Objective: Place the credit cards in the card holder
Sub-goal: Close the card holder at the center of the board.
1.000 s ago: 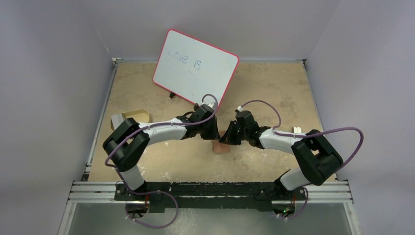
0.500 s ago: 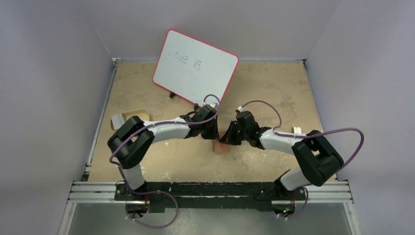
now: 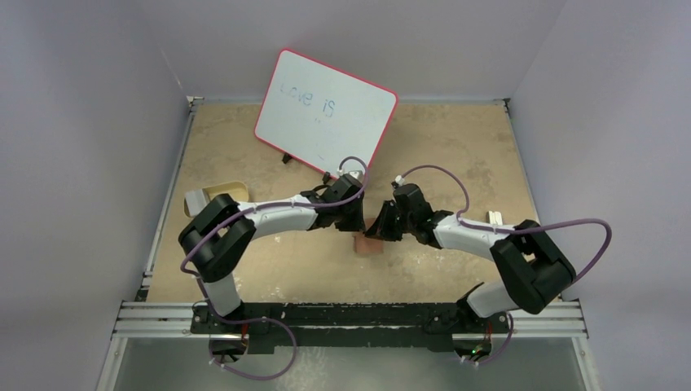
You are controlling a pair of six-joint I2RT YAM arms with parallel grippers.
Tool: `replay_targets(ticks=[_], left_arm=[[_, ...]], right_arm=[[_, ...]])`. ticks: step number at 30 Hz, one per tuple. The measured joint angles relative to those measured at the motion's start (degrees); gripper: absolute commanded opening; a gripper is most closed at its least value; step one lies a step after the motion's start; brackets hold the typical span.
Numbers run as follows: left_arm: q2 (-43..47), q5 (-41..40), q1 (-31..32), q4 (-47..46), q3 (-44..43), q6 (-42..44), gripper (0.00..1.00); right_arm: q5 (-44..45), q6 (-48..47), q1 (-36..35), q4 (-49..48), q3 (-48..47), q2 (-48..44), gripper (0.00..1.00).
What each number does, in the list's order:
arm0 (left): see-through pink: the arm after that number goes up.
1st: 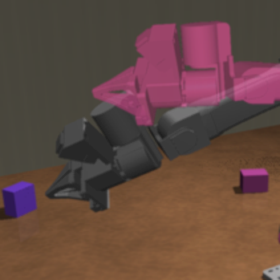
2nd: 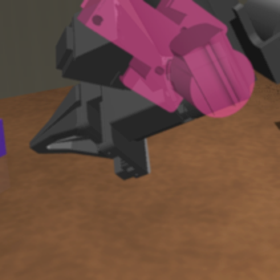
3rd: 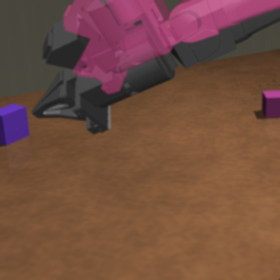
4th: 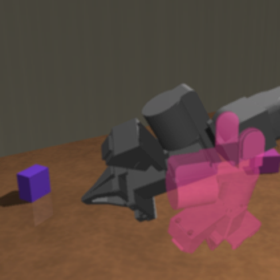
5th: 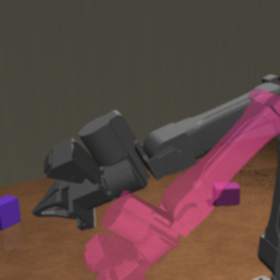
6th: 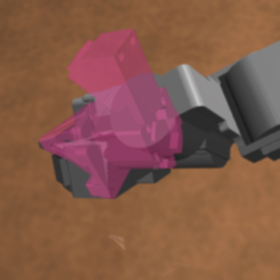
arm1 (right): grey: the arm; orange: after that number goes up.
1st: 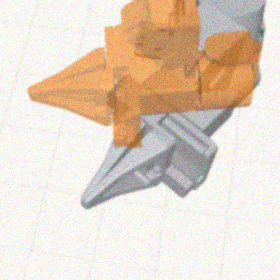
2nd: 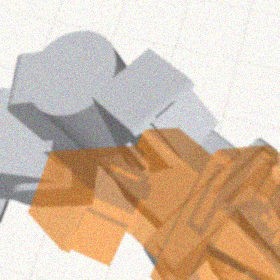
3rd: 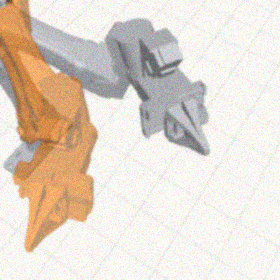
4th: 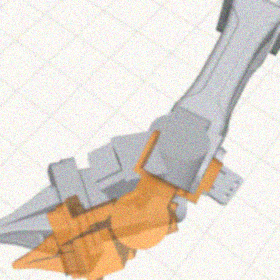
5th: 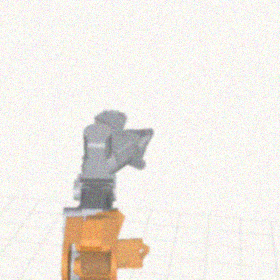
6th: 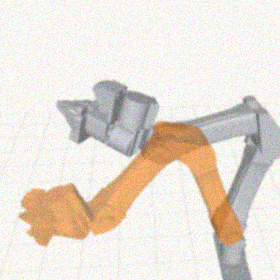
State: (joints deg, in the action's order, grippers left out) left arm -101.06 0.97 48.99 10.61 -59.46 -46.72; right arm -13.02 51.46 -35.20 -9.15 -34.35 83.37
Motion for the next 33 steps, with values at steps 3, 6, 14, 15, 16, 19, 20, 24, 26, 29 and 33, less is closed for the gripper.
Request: replay_targets(ticks=[3,6,14,15,16,19,20,24,26,29,33], left_arm=[[-0.5,-0.6,-0.5,1.4,-1.7,0.5,0.14],[-1.2,-1.0,-0.9,1.6,-2.5,0.9,0.14],[-1.7,-1.3,-1.0,2.4,-2.5,0.9,0.13],[-1.7,-1.3,-1.0,2.4,-2.5,0.9,0.13],[-1.7,-1.3,-1.0,2.4,-2.5,0.9,0.13],[-1.8,-1.3,-1.0,2.4,-2.5,1.0,0.13],[-1.8,-1.3,-1.0,2.4,-2.5,1.1,0.13],[-2.2,-1.4,-1.0,2.3,-2.5,1.4,0.13],[-2.2,-1.4,-1.0,2.3,-2.5,1.4,0.13],[-2.2,-1.5,-1.0,2.3,-2.5,1.4,0.13],[-2.2,-1.5,-1.0,2.4,-2.6,1.4,0.13]], right_arm=[[0.0,0.0,0.0,0.5,0.0,-1.2,0.0],[-0.1,0.0,0.0,0.7,0.0,-1.3,0.0],[-0.2,0.6,0.0,0.5,0.2,-1.2,0.0],[-0.2,0.7,0.0,0.5,0.4,-1.2,0.0],[-0.2,0.8,0.0,0.5,0.5,-1.2,0.0],[-0.1,1.1,0.0,0.5,1.0,-1.2,0.0],[-0.1,1.1,0.0,0.4,1.1,-1.2,0.0],[-0.2,1.3,0.0,0.2,1.2,-1.2,0.0],[-0.2,1.4,0.0,0.1,1.4,-1.1,0.0],[-0.2,1.5,0.0,-0.3,1.7,-0.7,0.0],[-0.2,1.7,0.0,-0.6,1.9,-0.5,0.0]])
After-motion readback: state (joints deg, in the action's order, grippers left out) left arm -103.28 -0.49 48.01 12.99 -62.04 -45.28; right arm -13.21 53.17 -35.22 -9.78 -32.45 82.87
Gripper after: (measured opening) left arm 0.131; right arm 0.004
